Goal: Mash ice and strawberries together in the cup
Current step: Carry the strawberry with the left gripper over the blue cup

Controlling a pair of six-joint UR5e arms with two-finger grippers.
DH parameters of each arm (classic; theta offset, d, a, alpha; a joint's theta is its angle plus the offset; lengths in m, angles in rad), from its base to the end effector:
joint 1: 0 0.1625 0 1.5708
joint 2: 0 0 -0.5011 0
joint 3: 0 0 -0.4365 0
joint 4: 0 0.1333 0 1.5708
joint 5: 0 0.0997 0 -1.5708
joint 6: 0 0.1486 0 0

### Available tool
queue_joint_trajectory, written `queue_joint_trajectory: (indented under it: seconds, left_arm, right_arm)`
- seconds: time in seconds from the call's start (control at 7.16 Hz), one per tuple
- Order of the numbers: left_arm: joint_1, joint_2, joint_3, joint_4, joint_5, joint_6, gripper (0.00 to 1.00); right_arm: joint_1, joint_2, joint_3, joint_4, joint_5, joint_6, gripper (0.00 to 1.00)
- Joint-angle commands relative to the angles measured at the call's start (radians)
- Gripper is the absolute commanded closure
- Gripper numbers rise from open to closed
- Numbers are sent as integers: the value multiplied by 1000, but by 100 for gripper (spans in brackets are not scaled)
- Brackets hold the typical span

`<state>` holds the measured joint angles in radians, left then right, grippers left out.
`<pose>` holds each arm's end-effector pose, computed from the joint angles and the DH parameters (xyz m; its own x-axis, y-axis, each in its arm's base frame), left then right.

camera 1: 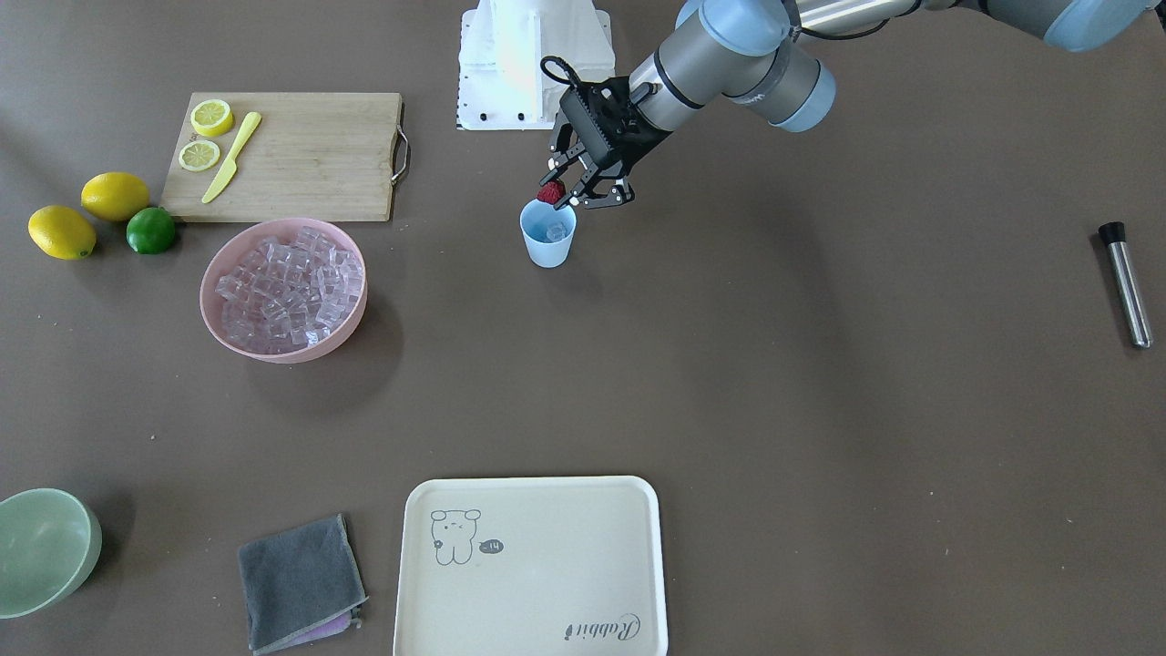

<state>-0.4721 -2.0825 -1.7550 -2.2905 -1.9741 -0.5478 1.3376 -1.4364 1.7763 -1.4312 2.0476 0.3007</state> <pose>0.6168 -0.3991 0.2422 0.1340 0.8132 -0.5663 -0.0795 0.5785 0.8118 -0.0818 -0.6261 0.5847 0.8396 -0.1372 0.5256 -0.0457 0.9463 0.3200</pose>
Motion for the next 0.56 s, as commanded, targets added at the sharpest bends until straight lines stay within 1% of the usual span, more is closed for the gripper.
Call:
queue_joint_trajectory:
  seconds: [0.0,0.28,0.42]
  left_arm:
    - [7,-4,34,-9,47,6,100]
    - [7,-5,106,-120,55,-4,100]
    - [9,-7,114,-124,55,-9,100]
  right_arm:
    - [-2,-1,3,0,-6,0,0]
    - [-6,2,6,0,-7,3,0]
    - [-11,4,6,0,-12,6,0]
